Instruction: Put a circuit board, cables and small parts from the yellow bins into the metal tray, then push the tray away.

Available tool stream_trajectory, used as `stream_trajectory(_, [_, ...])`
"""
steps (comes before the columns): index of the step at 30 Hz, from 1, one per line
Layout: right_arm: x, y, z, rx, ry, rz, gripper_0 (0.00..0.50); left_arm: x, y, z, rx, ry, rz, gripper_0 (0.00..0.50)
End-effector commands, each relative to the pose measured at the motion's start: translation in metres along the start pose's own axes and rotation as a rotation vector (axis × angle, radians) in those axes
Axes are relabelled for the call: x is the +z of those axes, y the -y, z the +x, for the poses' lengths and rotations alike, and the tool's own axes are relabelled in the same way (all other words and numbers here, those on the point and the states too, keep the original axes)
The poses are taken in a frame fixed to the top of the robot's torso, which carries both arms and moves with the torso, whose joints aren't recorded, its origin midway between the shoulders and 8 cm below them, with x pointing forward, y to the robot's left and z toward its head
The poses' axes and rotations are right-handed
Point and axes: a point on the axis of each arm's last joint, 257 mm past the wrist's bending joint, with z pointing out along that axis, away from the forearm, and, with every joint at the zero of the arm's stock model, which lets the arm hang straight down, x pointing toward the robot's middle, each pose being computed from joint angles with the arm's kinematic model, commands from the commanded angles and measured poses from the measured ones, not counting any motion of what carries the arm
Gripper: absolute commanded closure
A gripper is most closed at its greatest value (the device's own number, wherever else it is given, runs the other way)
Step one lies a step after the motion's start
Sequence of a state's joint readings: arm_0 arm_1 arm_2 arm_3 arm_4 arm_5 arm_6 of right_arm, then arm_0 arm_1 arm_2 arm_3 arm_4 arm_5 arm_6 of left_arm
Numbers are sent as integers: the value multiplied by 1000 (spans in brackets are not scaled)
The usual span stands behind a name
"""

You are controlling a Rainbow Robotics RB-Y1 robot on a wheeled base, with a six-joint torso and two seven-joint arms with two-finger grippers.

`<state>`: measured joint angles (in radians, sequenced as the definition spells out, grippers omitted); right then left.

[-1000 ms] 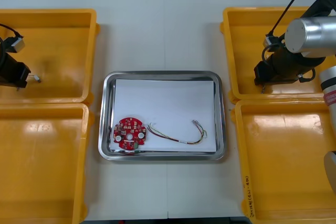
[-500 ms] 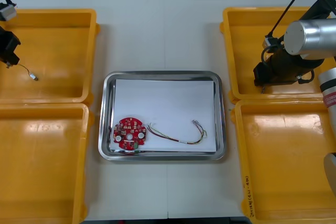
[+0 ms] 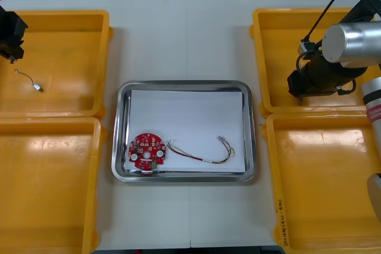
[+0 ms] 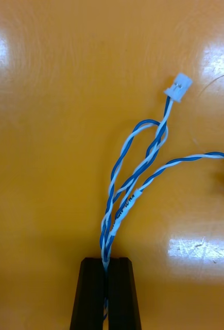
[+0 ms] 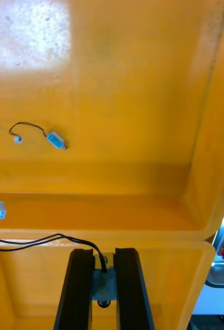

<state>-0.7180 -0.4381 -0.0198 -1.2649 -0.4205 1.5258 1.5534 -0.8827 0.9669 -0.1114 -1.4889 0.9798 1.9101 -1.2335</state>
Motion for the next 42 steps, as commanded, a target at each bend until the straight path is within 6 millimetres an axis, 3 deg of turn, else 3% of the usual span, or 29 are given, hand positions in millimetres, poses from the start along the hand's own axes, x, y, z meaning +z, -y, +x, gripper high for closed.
stream_trajectory(1, [7,-8,7,47,-7,-10,500,-33,15,-10,1,67,-30,500])
stream_trajectory(8, [1,-3,4,59,-4,-14,500,-30,58,-6,-12,87,16,500])
stream_trajectory(26, [-49,2,-26,48,7,-41,500,-7,173,-6,21,146,143,500])
stream_trajectory(36, [-84,-3,-43,68,22,-94,500,23,229,15,69,107,152,500])
stream_trajectory(42, [-105,-13,-52,72,24,-142,500,56,238,38,112,33,78,500])
